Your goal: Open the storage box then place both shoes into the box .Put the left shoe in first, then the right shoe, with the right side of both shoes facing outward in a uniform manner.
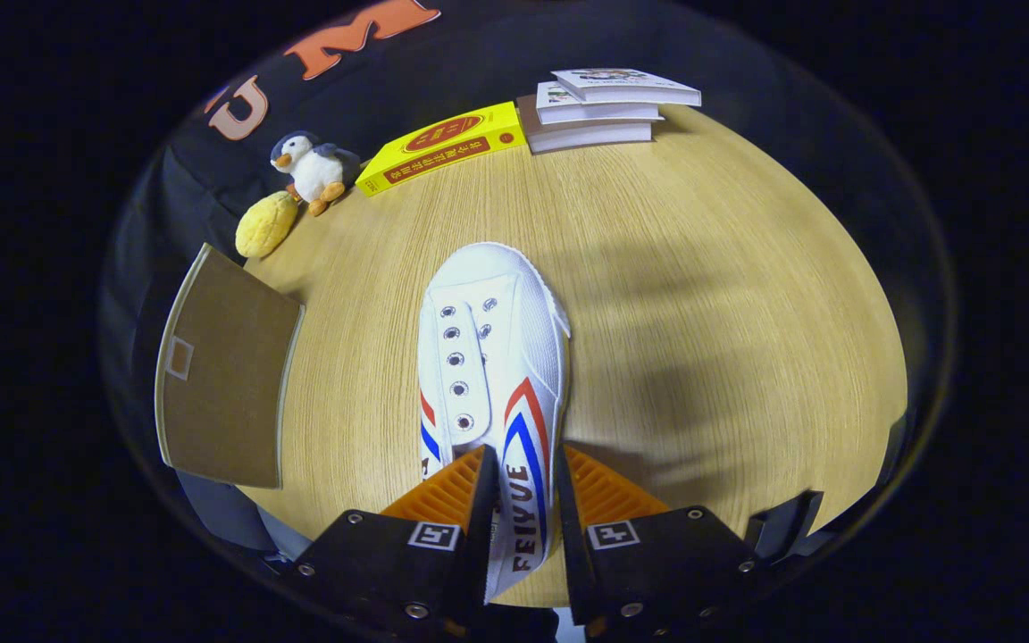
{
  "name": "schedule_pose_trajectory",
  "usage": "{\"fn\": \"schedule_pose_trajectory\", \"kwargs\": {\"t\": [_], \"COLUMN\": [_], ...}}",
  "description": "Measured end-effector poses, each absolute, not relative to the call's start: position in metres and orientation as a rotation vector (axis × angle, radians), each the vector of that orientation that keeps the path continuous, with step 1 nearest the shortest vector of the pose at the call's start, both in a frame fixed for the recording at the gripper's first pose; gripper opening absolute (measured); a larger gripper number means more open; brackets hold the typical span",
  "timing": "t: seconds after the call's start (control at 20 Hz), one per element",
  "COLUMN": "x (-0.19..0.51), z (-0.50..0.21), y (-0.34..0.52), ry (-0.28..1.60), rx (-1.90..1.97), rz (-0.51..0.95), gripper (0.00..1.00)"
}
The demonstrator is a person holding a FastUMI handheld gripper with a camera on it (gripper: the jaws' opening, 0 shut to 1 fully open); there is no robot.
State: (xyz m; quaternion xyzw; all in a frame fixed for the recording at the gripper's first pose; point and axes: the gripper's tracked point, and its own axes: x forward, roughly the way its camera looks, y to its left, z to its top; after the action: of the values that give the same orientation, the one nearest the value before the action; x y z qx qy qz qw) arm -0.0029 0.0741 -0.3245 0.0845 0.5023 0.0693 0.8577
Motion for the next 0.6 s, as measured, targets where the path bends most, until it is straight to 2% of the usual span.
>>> {"fn": "schedule_pose_trajectory", "kwargs": {"t": [0.05,0.1,0.15,0.2,0.3,0.35,0.6], "x": [-0.001,-0.001,0.000,0.000,0.002,0.001,-0.001], "z": [-0.325,-0.323,-0.323,-0.323,-0.319,-0.316,-0.299], "y": [0.072,0.071,0.070,0.070,0.070,0.069,0.083], "ry": [1.029,1.011,1.002,1.000,0.971,0.959,0.920], "rx": [0.162,0.162,0.178,0.207,0.227,0.214,0.275], "rz": [0.138,0.128,0.115,0.099,0.078,0.071,0.054], "gripper": [0.35,0.25,0.21,0.11,0.03,0.00,0.00]}}
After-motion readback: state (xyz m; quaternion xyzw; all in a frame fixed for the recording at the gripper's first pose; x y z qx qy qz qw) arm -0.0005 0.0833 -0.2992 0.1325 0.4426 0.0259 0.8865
